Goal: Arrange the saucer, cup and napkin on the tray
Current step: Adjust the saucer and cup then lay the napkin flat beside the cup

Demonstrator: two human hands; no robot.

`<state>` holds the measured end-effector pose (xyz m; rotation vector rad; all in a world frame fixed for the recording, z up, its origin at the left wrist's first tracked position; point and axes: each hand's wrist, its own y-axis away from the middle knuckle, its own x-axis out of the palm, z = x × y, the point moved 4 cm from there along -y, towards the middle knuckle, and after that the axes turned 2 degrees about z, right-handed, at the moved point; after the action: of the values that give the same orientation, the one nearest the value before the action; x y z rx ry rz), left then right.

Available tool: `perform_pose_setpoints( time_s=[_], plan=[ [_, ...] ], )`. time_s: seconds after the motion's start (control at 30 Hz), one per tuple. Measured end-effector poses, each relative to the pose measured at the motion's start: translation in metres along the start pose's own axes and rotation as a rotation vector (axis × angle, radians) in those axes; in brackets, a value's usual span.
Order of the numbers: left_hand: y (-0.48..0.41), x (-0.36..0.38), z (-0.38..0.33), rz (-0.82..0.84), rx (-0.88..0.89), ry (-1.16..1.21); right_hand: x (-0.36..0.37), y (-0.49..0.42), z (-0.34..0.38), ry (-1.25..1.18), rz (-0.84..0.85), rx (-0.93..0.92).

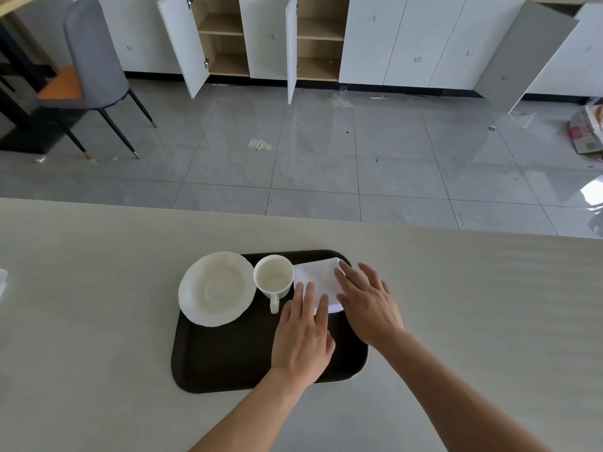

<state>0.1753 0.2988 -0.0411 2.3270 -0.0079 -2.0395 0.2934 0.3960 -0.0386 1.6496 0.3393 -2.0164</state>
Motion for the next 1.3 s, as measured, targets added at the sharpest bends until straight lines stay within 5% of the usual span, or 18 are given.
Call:
perform_pose_setpoints(
  time_s=[0.3,1.3],
  plan=[
    [-0.013,0.013,0.003,0.049,0.005,0.011,0.014,-0.025,-0.004,0.117,0.164,-0.050],
    [-0.009,0.022,0.005,0.152,-0.005,-0.002,0.023,0.003,-0.005,0.021,0.047,-0.021]
  ],
)
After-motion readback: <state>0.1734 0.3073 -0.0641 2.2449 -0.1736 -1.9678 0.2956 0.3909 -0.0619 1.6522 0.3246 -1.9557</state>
